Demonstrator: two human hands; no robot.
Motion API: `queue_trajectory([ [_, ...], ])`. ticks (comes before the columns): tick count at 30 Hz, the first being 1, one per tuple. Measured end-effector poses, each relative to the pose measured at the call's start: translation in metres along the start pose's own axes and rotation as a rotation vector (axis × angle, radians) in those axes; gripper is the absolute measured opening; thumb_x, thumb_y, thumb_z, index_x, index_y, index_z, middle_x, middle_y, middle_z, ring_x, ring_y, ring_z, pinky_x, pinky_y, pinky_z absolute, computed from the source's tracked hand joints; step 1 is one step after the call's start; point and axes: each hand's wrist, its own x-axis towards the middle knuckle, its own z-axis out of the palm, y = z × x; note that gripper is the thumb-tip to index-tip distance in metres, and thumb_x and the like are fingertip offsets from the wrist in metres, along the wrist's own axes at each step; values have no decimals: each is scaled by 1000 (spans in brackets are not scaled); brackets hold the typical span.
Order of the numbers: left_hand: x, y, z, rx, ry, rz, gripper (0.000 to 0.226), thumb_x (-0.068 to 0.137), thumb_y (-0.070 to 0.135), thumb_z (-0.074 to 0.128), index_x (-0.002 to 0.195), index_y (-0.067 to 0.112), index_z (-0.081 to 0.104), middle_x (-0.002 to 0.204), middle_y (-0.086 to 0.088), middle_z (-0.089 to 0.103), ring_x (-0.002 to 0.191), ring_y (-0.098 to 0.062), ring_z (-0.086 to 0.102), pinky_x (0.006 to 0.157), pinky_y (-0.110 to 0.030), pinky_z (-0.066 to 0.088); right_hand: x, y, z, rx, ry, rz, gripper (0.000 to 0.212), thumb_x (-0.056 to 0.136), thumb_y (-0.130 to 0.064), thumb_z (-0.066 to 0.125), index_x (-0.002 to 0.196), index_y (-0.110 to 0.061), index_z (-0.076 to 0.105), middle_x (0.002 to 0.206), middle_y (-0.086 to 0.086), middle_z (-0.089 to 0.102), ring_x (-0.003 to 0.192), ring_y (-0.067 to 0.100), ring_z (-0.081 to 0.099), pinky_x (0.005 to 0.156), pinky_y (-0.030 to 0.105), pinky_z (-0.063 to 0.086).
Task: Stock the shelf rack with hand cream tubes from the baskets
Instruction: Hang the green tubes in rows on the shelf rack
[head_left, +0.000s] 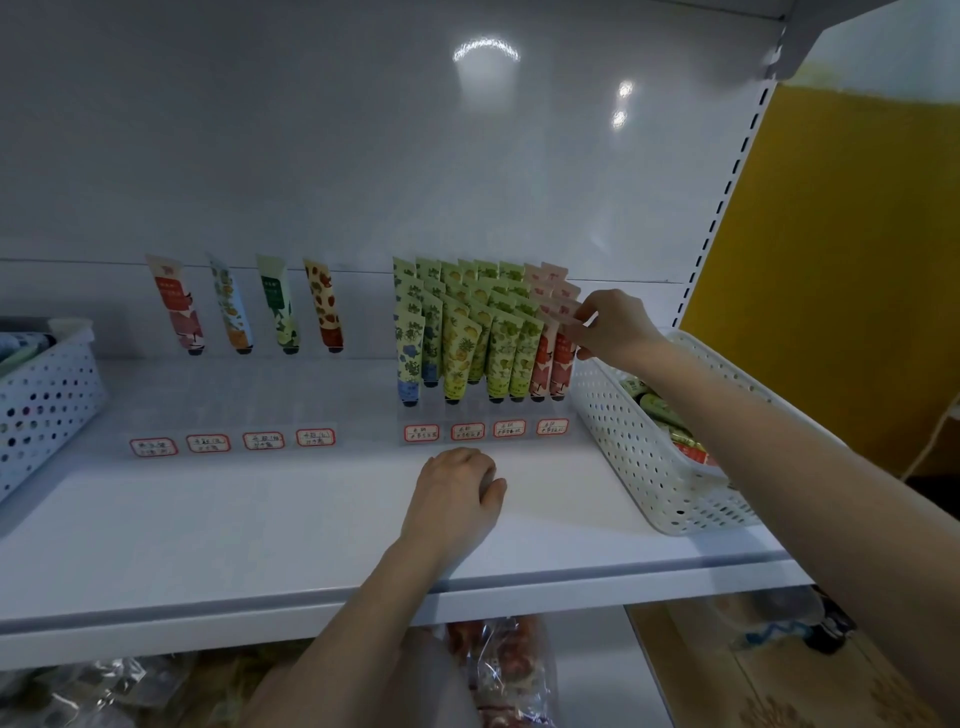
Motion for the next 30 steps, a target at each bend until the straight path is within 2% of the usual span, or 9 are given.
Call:
queue_trajectory([
  [2, 0, 0, 0, 1, 2, 4, 22, 90, 26, 51, 88, 8, 63, 89, -2, 61, 86, -17, 51, 81, -30, 41, -1, 0, 0, -4, 1, -11, 14, 94, -16, 53, 89, -4, 58, 94, 17, 68, 64, 21, 63, 63, 23, 49],
  [8, -1, 4, -4, 7, -2, 5, 23, 91, 26, 50, 87, 8, 63, 88, -2, 61, 85, -18, 52, 81, -31, 42, -3, 0, -2, 8, 15, 3, 29, 91, -27, 57, 99, 1, 61, 96, 18, 68, 86, 30, 67, 84, 39, 53],
  [12, -3, 11, -10, -21, 21, 13, 24, 93, 26, 49, 91, 7, 63, 89, -5, 64, 83, -20, 53, 75, -33, 44, -8, 7, -13, -44, 65, 12, 28, 93, -27, 54, 108, -5, 60, 102, 11, 67, 90, 23, 62, 66, 24, 47],
  [17, 17, 57, -33, -40, 36, 151, 38, 90, 32, 43, 96, 3, 67, 92, -13, 68, 87, -30, 60, 72, -39, 49, -28, 30, -51, -44, 146, 11, 19, 93, -18, 50, 100, -4, 62, 91, 12, 69, 86, 23, 63, 65, 28, 47],
  [20, 32, 96, -43, -70, 20, 245, 31, 95, 25, 48, 111, 4, 64, 107, -11, 66, 100, -26, 58, 80, -38, 47, -42, 56, -80, -33, 172, 42, 18, 93, -17, 52, 97, -3, 62, 86, 13, 69, 71, 17, 64, 66, 29, 52],
  [23, 48, 121, -43, -53, -54, 278, 34, 96, 26, 47, 121, 7, 59, 119, -8, 61, 111, -22, 54, 90, -33, 43, -52, 85, -96, -68, 55, 139, 20, 92, -17, 56, 92, 2, 64, 82, 16, 70, 65, 17, 67, 63, 27, 55],
  [25, 61, 134, -40, -9, -119, 270, 33, 96, 29, 47, 117, 7, 59, 115, -9, 61, 108, -24, 55, 88, -34, 43, -58, 100, -96, -96, -54, 212, 21, 92, -16, 56, 92, 3, 64, 81, 17, 70, 67, 20, 68, 65, 29, 57],
  [28, 81, 154, -31, 87, -206, 276, 24, 95, 27, 48, 91, 5, 56, 88, -4, 54, 88, -22, 54, 68, -31, 38, -59, 117, -89, -128, -140, 255, 24, 93, -13, 54, 94, 9, 64, 84, 20, 69, 63, 18, 67, 66, 31, 58],
  [30, 95, 165, -18, 157, -285, 272, 20, 93, 23, 51, 85, 5, 56, 79, -1, 51, 77, -20, 52, 61, -30, 39, -54, 122, -83, -122, -155, 262, 23, 95, -10, 51, 92, 8, 63, 89, 21, 67, 66, 19, 66, 72, 35, 57],
])
